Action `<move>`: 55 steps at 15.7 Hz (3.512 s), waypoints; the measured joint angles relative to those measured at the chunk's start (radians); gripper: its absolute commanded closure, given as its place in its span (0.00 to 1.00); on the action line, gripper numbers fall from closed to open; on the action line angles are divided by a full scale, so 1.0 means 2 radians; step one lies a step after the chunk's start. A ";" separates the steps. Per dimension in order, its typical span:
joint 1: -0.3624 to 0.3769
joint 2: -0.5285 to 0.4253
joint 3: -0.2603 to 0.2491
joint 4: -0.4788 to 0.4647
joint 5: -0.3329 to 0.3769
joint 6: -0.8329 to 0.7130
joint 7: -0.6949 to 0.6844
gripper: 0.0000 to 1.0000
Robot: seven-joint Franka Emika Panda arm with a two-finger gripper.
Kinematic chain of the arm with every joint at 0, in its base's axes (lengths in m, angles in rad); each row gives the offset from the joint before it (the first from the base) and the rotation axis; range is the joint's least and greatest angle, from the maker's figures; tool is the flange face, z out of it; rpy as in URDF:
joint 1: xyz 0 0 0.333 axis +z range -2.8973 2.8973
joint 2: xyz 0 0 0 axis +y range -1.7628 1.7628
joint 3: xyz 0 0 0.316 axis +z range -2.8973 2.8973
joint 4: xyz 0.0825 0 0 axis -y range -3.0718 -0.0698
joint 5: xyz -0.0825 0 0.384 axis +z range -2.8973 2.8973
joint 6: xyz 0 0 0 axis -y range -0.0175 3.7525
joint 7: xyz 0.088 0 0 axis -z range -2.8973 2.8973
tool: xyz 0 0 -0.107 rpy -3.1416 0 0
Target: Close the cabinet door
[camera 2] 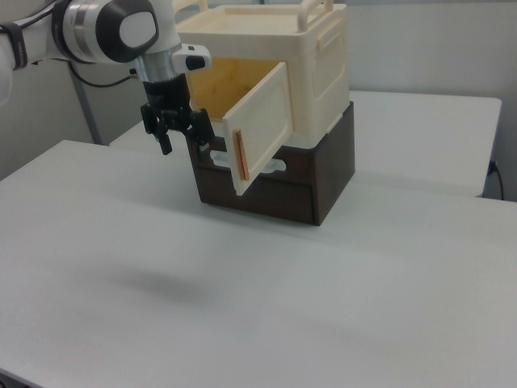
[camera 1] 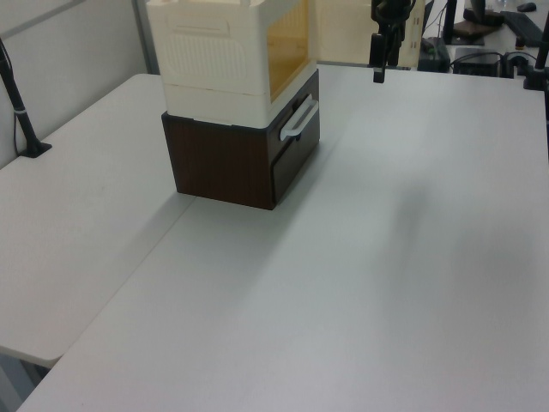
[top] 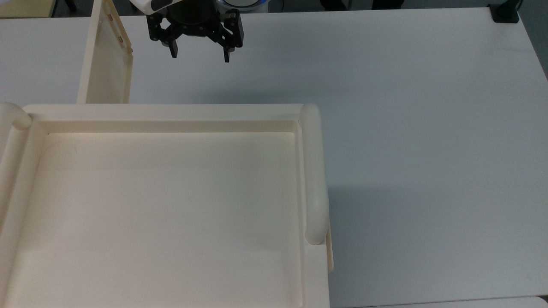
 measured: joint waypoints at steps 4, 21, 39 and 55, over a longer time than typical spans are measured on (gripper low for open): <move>0.000 0.000 0.000 0.000 0.000 -0.002 0.000 0.00; -0.007 -0.004 0.000 0.000 0.000 -0.004 -0.030 1.00; -0.069 -0.038 -0.019 0.114 0.006 0.060 -0.030 1.00; -0.117 -0.011 -0.036 0.096 0.009 0.084 -0.130 1.00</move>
